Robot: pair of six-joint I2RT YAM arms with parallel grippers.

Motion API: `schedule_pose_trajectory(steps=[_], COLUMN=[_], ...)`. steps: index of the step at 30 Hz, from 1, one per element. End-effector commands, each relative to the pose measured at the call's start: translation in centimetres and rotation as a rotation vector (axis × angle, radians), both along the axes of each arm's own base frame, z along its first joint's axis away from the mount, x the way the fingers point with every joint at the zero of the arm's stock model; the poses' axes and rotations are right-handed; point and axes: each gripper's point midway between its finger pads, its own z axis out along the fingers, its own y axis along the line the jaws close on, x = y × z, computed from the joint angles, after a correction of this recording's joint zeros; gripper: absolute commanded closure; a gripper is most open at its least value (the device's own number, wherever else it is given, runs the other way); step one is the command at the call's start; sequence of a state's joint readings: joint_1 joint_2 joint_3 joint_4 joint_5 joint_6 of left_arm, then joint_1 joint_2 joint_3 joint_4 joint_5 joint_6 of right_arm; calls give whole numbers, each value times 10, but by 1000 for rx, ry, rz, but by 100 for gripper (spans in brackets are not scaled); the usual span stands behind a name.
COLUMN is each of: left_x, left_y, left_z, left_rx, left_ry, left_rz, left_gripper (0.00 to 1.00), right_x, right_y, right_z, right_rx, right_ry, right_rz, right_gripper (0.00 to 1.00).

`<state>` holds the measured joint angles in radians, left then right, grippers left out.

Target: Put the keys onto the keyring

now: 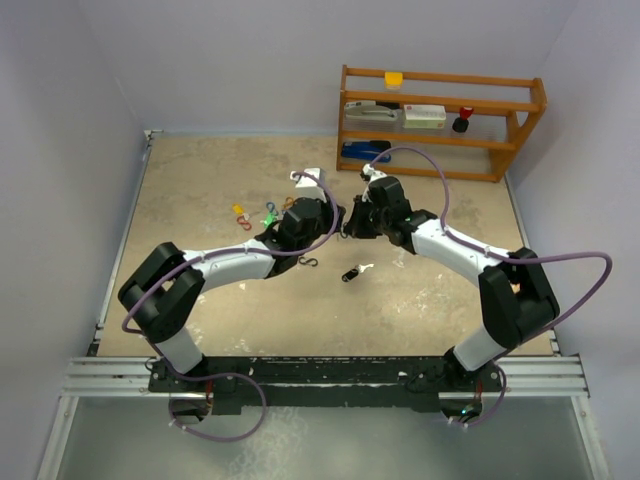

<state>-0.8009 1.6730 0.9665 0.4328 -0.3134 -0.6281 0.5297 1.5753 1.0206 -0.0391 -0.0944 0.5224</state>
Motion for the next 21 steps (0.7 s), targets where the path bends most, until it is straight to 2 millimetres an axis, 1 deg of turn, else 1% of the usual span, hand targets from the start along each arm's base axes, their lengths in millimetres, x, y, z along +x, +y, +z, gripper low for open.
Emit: schedule_pose_trajectory(steps=[1,12,21], left_x=[-1,-3,-4], left_y=[-8,-6,-5], left_z=[20,16,10], left_rx=[-63,-50,-36], left_ry=[-44,-41,-33], left_rz=[-21,-27,-27], left_gripper=[83,83,83], right_x=[4,4,4], right_y=[6,5,4], right_z=[16,22,27], right_rx=[66,76,82], right_ry=[-37,-55,-66], right_rz=[-7,-20,-22], right_gripper=[100,100,100])
